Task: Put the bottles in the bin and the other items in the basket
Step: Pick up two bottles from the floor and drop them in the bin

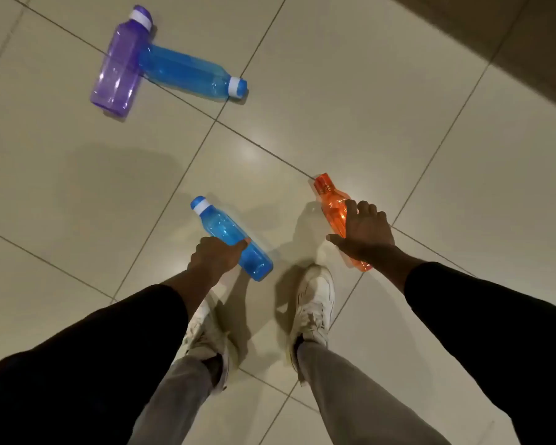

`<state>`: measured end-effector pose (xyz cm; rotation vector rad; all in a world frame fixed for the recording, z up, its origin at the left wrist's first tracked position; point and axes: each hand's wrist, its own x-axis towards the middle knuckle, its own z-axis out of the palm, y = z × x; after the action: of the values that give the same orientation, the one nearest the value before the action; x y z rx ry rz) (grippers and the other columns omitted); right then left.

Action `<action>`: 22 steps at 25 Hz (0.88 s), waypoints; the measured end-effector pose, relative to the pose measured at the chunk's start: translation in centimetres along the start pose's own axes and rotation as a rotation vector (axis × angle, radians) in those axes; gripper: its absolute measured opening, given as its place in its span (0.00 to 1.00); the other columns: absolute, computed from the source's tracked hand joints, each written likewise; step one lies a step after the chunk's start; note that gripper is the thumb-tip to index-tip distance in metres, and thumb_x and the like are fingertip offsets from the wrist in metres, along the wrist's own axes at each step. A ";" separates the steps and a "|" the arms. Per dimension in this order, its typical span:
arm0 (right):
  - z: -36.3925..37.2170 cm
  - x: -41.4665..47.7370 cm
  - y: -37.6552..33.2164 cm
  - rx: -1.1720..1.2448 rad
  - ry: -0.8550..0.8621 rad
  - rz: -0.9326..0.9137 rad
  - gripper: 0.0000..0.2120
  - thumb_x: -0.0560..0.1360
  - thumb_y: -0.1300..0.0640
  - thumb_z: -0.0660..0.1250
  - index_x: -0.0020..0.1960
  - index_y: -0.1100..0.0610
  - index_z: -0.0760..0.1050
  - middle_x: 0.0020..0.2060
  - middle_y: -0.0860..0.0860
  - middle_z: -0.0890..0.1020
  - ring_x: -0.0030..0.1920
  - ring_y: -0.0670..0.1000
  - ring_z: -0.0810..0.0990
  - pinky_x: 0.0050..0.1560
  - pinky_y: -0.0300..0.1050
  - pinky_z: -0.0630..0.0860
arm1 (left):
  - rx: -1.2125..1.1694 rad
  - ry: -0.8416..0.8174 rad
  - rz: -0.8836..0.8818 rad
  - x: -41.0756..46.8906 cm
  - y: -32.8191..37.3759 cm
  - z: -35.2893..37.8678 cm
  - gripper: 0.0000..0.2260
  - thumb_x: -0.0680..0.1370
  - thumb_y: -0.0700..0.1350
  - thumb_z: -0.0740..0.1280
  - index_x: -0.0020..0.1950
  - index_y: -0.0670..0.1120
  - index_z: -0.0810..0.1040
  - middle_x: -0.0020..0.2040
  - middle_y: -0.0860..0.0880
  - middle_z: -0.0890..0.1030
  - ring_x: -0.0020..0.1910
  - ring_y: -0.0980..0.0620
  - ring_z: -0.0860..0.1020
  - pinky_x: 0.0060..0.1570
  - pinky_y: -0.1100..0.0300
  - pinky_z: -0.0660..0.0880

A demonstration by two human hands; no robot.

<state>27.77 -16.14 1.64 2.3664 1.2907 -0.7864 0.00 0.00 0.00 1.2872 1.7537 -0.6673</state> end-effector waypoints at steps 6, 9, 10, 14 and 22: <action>6.7 4.2 -0.5 0.101 0.023 0.089 0.53 0.69 0.39 0.77 0.79 0.55 0.49 0.65 0.65 0.71 0.63 0.67 0.75 0.59 0.66 0.76 | -0.519 0.003 -0.195 6.8 -0.6 5.6 0.50 0.65 0.66 0.83 0.75 0.40 0.67 0.67 0.43 0.75 0.63 0.42 0.81 0.53 0.52 0.81; 7.7 4.8 -0.5 0.128 0.090 0.083 0.50 0.71 0.51 0.77 0.81 0.53 0.48 0.62 0.65 0.71 0.58 0.68 0.76 0.49 0.64 0.80 | -0.591 0.022 -0.224 8.2 -0.5 7.0 0.43 0.67 0.56 0.85 0.73 0.40 0.69 0.65 0.44 0.78 0.59 0.42 0.82 0.55 0.48 0.83; 7.7 4.7 -0.5 0.122 0.098 0.092 0.49 0.71 0.52 0.77 0.81 0.54 0.49 0.61 0.65 0.71 0.57 0.67 0.76 0.46 0.63 0.80 | -0.570 0.018 -0.200 8.3 -0.4 6.9 0.38 0.69 0.53 0.84 0.71 0.41 0.72 0.65 0.44 0.79 0.57 0.42 0.83 0.55 0.47 0.84; 5.0 2.8 -1.9 0.102 0.150 0.063 0.45 0.73 0.47 0.75 0.80 0.54 0.52 0.59 0.64 0.72 0.54 0.65 0.77 0.41 0.58 0.79 | -0.347 0.042 -0.043 5.7 -0.8 3.7 0.32 0.68 0.58 0.81 0.65 0.44 0.76 0.57 0.46 0.83 0.51 0.43 0.85 0.55 0.45 0.85; -11.1 -11.4 -6.1 0.235 0.144 -0.013 0.50 0.69 0.45 0.75 0.81 0.51 0.49 0.60 0.60 0.72 0.54 0.61 0.76 0.40 0.54 0.80 | 0.146 0.100 0.225 -13.2 -2.3 -9.5 0.34 0.70 0.64 0.78 0.66 0.47 0.69 0.56 0.47 0.80 0.55 0.41 0.82 0.54 0.50 0.79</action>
<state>21.08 -14.60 17.18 2.6456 1.3356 -0.8253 -3.55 0.30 16.02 1.6150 1.6303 -0.6198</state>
